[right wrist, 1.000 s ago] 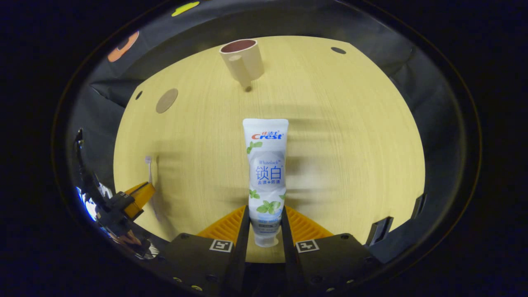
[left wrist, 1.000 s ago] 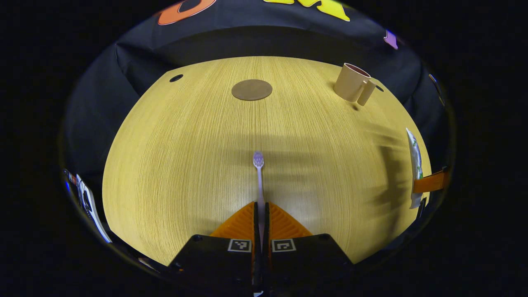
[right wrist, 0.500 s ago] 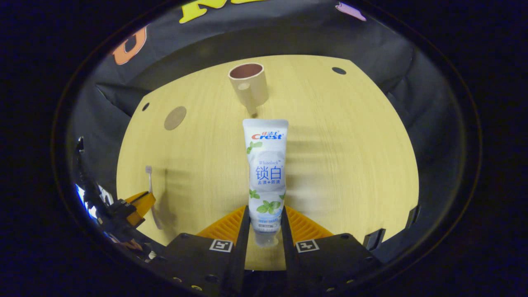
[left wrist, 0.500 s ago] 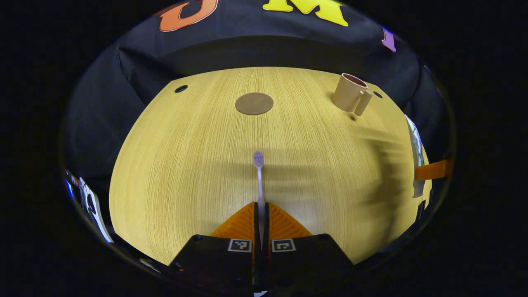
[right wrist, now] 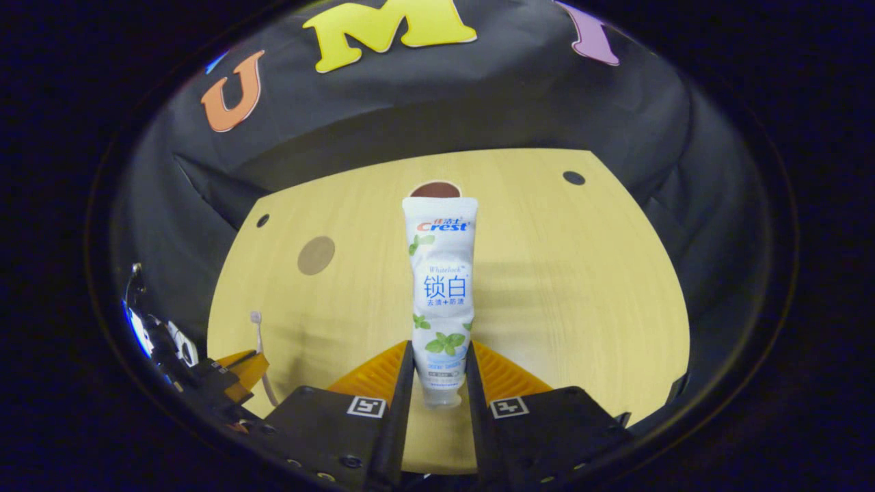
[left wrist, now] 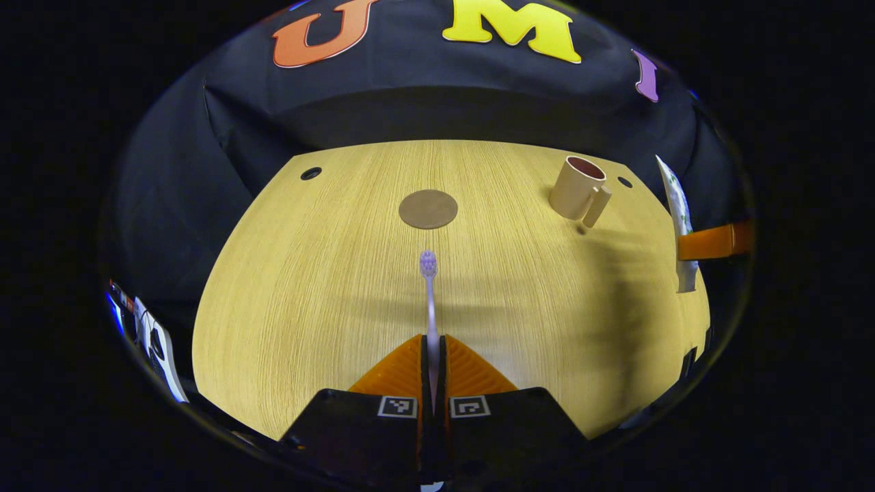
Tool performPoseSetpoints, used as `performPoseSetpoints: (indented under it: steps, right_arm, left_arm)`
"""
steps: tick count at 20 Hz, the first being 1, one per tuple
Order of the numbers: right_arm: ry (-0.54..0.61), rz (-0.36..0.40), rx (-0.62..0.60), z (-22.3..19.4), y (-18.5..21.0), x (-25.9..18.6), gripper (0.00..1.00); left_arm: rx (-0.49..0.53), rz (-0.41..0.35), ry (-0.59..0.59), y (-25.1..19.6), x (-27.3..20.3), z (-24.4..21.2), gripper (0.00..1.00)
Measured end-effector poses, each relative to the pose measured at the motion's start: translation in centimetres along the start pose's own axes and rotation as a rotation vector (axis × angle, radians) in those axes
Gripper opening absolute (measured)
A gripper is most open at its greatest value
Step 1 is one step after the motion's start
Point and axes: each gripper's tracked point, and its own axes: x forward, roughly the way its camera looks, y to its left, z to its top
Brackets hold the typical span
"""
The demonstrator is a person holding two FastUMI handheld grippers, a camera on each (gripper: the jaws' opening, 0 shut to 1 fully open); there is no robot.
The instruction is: Put the toothbrush and toothpaste on the desktop into the cup, then pick up the cup and place it on the coaster on the desktop.
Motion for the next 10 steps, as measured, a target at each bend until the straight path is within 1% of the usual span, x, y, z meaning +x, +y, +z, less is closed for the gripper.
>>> performPoseSetpoints:
  steps: [2, 3, 4, 5, 7, 8, 10]
  right_arm:
    - [-0.046, 0.012, -0.002, 1.3, 0.1, -0.4, 0.40]
    - [-0.079, 0.017, -0.004, 2.4, 0.5, -0.2, 0.40]
    - [-0.114, 0.030, -0.012, 3.3, 0.8, -0.6, 0.40]
    - [-0.149, 0.043, -0.021, 4.5, 1.2, -0.5, 0.40]
    - [-0.219, 0.049, -0.047, 7.0, 1.7, 0.0, 0.40]
    - [-0.255, 0.049, -0.055, 8.2, 2.1, 0.4, 0.40]
    - [-0.319, 0.048, -0.076, 10.4, 3.0, 0.6, 0.40]
  left_arm:
    - [-0.013, -0.004, -0.014, 0.1, -0.6, 2.0, 0.04]
    - [-0.020, -0.004, -0.023, 0.3, 1.7, 0.5, 0.04]
    - [-0.023, -0.006, -0.031, -0.1, 2.6, 1.1, 0.04]
    - [-0.024, -0.006, -0.040, -0.1, 1.7, 2.7, 0.03]
    - [-0.025, -0.006, -0.054, -0.6, 2.4, 3.7, 0.03]
    - [-0.028, -0.006, -0.059, -0.6, 3.4, 2.8, 0.03]
    - [-0.038, -0.006, -0.068, -0.6, 2.9, 3.3, 0.04]
